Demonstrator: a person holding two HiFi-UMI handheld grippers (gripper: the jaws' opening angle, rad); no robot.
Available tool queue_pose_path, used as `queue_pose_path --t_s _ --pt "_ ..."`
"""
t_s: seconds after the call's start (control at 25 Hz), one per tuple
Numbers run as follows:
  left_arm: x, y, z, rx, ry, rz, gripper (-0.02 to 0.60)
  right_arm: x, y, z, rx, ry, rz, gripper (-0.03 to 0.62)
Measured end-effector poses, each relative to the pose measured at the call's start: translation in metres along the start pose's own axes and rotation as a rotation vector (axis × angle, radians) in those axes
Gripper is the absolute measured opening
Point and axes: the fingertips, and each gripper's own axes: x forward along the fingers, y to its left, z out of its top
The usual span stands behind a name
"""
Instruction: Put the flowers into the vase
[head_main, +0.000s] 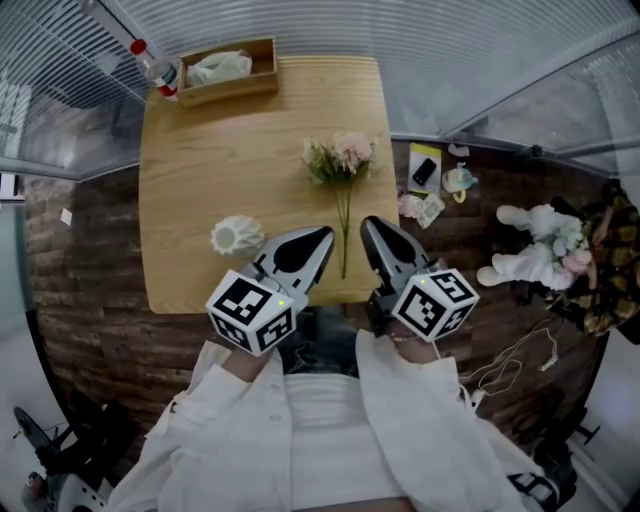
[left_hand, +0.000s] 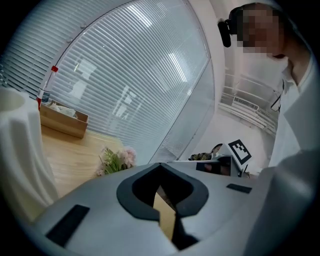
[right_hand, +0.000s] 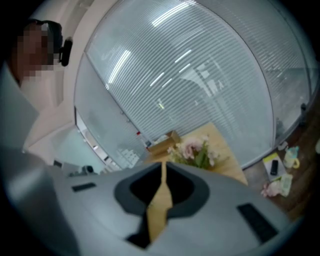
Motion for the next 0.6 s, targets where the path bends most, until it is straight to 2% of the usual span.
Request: queue_pose_path --t_s 0.16,0.28,0.36,0.48,0.6 --pt "0.007 0.001 -0.008 -0.01 0.017 -0.015 0.009 0.009 -0.011 -0.006 0.007 0.036 0.009 0.017" --pt "0.011 0.001 -0.011 0.005 0.025 -0.011 0.009 0.02 -0.016 -0.013 -0.027 0.091 0.002 0.022" --pt "0.013 0.001 -0.017 0.006 0.034 -0.005 0.009 0.029 -0.021 -0.017 -0.041 0.121 -0.014 0.053" --pt "0.018 0.005 -0.029 -0.022 0.057 -0.006 0.009 0.04 -0.035 -0.023 -0.034 0.137 -0.062 0.141" --pt "0.025 0.008 -0.038 -0.041 0.071 -0.014 0.009 0.049 -0.049 -0.028 -0.013 0.153 -0.083 0.159"
